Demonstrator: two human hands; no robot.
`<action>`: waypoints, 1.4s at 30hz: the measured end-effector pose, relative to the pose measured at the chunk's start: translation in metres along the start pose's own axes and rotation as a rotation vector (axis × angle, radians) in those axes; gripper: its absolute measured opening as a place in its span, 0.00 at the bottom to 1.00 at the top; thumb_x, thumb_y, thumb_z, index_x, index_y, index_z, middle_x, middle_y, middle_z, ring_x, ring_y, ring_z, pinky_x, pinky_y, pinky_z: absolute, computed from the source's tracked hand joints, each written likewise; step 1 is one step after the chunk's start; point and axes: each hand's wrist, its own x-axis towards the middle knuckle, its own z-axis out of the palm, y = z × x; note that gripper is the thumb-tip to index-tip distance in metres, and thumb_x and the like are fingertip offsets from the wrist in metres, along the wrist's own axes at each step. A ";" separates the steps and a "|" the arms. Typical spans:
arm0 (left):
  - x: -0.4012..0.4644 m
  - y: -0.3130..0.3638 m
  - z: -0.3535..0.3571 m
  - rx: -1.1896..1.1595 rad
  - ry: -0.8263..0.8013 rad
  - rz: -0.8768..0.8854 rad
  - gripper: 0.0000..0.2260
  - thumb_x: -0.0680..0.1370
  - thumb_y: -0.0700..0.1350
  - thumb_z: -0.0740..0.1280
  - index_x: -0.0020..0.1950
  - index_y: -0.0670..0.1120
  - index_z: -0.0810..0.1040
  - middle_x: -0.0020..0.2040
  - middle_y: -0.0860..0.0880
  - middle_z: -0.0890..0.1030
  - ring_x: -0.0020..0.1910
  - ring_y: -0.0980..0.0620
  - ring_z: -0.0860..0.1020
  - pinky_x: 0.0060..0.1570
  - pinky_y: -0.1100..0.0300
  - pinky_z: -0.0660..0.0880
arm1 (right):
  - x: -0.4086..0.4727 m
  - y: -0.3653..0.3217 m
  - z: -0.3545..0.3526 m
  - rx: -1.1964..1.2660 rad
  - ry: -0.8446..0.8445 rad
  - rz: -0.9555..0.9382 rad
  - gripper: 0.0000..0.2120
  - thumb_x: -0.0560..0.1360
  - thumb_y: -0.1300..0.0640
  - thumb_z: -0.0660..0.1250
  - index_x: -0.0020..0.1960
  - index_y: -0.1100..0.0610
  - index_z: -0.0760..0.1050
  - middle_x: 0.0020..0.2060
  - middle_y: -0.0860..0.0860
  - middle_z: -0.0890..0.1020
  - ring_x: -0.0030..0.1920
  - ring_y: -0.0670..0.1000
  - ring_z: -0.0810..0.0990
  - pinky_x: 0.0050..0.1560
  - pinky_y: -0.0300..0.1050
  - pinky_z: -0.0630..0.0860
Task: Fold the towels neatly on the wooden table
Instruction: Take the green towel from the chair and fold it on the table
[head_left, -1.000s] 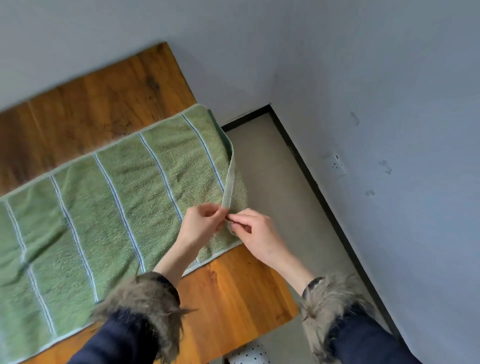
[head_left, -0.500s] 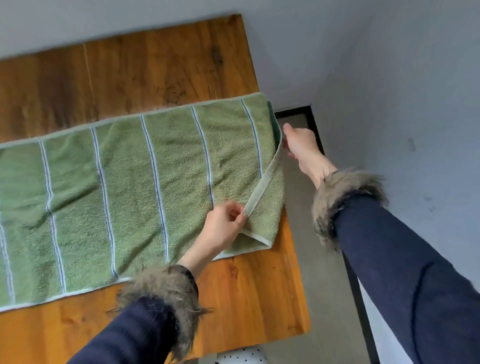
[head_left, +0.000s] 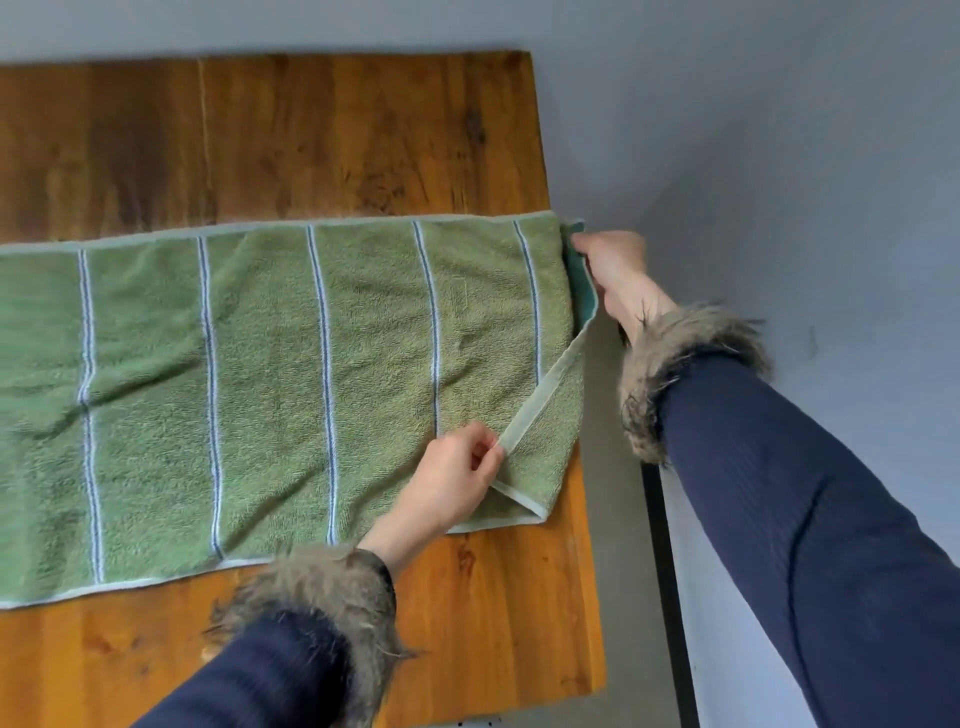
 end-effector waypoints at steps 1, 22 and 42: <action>-0.003 0.001 -0.001 0.003 0.002 0.013 0.06 0.79 0.46 0.62 0.44 0.46 0.75 0.38 0.52 0.80 0.39 0.53 0.78 0.41 0.62 0.73 | -0.006 -0.002 -0.003 -0.002 0.012 -0.032 0.08 0.72 0.57 0.65 0.37 0.60 0.76 0.39 0.60 0.78 0.41 0.52 0.75 0.45 0.49 0.73; -0.195 -0.082 -0.227 -0.243 0.401 0.146 0.09 0.65 0.51 0.60 0.32 0.46 0.67 0.30 0.51 0.69 0.30 0.58 0.65 0.32 0.65 0.62 | -0.268 -0.177 0.170 -0.114 -0.094 -0.565 0.04 0.73 0.56 0.66 0.42 0.56 0.76 0.41 0.51 0.81 0.46 0.54 0.81 0.51 0.55 0.78; -0.217 -0.341 -0.280 -0.347 0.718 -0.523 0.07 0.77 0.46 0.64 0.42 0.45 0.77 0.43 0.48 0.75 0.46 0.49 0.72 0.46 0.57 0.70 | -0.322 -0.203 0.472 -0.533 -0.293 -0.642 0.07 0.74 0.59 0.61 0.45 0.57 0.77 0.40 0.50 0.79 0.41 0.48 0.75 0.32 0.34 0.68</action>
